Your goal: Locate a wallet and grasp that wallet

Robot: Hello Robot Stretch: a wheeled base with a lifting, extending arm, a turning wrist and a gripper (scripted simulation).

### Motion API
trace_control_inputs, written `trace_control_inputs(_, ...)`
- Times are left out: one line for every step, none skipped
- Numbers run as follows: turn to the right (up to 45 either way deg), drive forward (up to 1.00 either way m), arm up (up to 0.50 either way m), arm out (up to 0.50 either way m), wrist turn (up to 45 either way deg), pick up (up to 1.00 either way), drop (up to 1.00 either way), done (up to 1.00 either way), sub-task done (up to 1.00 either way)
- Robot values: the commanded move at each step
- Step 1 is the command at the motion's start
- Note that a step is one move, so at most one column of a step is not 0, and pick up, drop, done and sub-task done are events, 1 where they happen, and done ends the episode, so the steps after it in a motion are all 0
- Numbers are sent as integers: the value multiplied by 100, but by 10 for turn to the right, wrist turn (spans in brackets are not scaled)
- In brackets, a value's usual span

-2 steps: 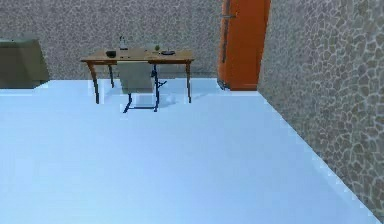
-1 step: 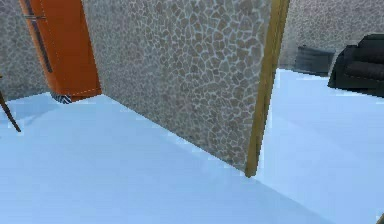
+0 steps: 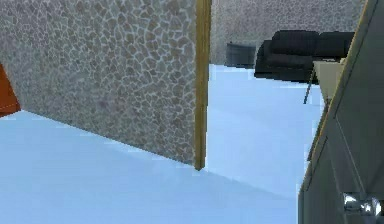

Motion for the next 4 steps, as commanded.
trace_control_inputs(0,50,0,0,0,0,0,0,0)
trace_control_inputs(360,0,0,0,0,0,0,0,0)
trace_control_inputs(0,100,0,0,0,0,0,0,0)
trace_control_inputs(120,0,0,0,0,0,0,0,0)
